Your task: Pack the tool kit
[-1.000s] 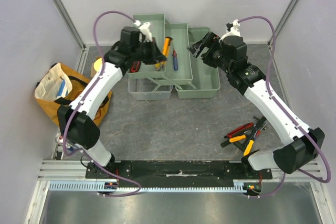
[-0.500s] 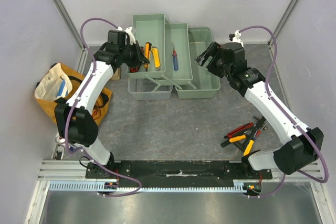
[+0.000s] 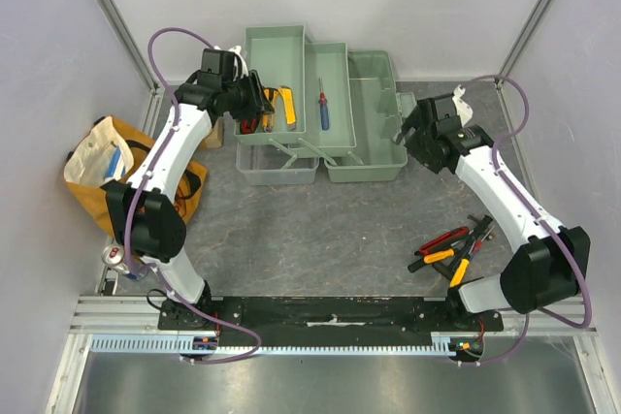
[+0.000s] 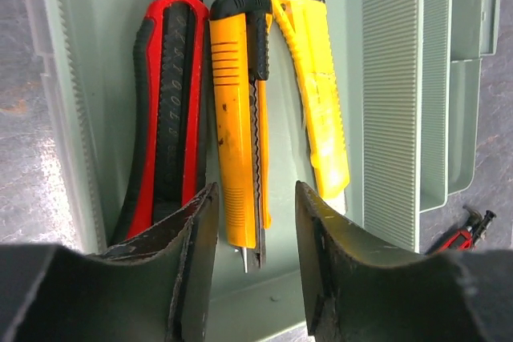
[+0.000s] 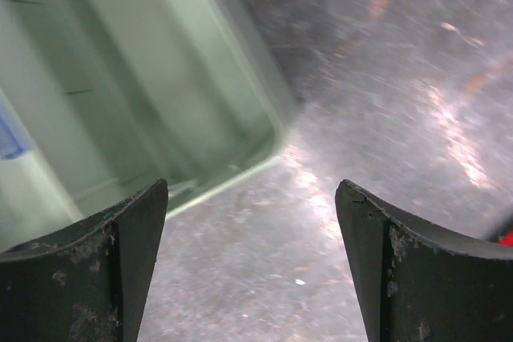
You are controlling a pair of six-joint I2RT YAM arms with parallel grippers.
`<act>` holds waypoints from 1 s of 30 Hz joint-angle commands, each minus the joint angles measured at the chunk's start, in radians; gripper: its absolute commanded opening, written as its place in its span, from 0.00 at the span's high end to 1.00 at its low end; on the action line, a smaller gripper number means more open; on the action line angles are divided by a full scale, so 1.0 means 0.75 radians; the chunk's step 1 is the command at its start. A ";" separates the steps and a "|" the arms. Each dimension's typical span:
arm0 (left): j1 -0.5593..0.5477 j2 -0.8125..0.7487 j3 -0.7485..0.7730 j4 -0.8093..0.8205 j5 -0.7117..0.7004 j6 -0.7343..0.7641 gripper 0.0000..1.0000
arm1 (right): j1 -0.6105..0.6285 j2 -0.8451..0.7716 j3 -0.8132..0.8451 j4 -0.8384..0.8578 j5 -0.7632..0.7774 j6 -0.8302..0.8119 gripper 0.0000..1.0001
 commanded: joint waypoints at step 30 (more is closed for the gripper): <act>0.000 -0.244 0.008 0.071 0.095 -0.002 0.50 | -0.276 -0.132 -0.603 -0.305 0.154 0.158 0.10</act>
